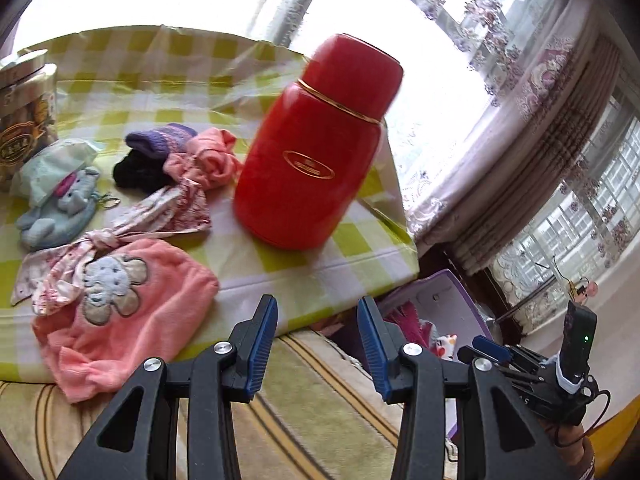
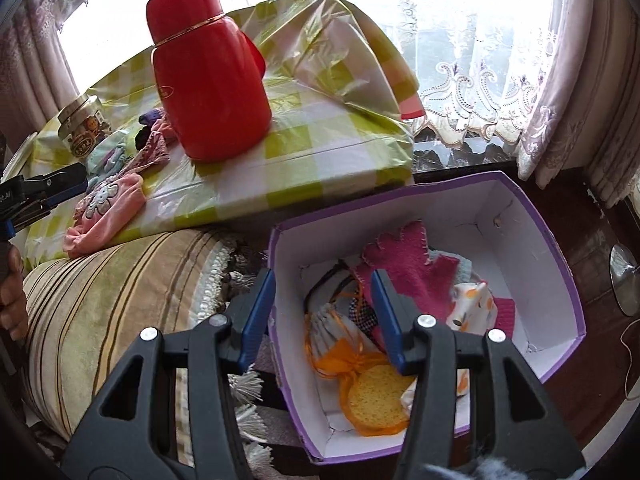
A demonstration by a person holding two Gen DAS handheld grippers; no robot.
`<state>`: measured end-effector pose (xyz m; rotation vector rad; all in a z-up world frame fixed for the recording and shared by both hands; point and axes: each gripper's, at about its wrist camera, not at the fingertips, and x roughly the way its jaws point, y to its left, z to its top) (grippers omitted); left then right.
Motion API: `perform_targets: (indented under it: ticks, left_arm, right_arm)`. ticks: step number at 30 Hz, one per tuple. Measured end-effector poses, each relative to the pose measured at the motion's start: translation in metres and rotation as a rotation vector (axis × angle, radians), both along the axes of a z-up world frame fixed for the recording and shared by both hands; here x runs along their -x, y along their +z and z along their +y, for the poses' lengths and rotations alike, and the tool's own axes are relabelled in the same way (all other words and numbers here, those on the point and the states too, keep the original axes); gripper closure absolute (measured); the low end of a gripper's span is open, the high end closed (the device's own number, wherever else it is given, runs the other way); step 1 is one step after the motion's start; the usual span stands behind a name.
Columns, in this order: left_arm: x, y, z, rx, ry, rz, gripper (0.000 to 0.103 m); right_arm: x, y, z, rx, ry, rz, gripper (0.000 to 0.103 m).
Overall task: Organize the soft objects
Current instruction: 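Move both tools back over the pink elephant bag and floral scarf, then grasp the pink elephant bag with the right tool while the left tool grasps the floral scarf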
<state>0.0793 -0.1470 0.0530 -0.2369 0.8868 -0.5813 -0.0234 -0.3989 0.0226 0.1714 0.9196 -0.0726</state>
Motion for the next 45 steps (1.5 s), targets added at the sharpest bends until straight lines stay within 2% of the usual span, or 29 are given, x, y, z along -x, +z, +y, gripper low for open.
perform_targets:
  ticks: [7, 11, 16, 27, 37, 40, 45]
  left_arm:
    - [-0.022, -0.007, 0.07, 0.0, 0.162, 0.005, 0.059]
    - [-0.032, -0.011, 0.104, -0.01, 0.233, 0.008, 0.055]
    - [-0.043, -0.016, 0.136, -0.025, 0.291, 0.02, 0.054]
    - [-0.056, -0.03, 0.172, -0.006, 0.367, 0.056, 0.051]
    - [-0.064, -0.036, 0.181, 0.007, 0.354, 0.084, 0.051]
    - [-0.073, -0.036, 0.172, -0.007, 0.283, 0.099, 0.051]
    - [-0.097, -0.041, 0.146, -0.082, 0.146, 0.118, 0.051]
  right_arm:
    - [-0.025, 0.003, 0.042, 0.001, 0.101, -0.002, 0.046]
    - [-0.037, 0.004, 0.062, 0.004, 0.152, 0.0, 0.046]
    - [-0.052, 0.005, 0.084, 0.008, 0.213, 0.005, 0.044]
    - [-0.092, -0.001, 0.16, 0.074, 0.427, 0.024, 0.025]
    - [-0.132, -0.008, 0.225, 0.134, 0.615, 0.027, 0.024]
    - [-0.141, -0.01, 0.239, 0.136, 0.658, 0.024, 0.024]
    - [-0.152, -0.019, 0.26, 0.129, 0.733, 0.045, 0.023]
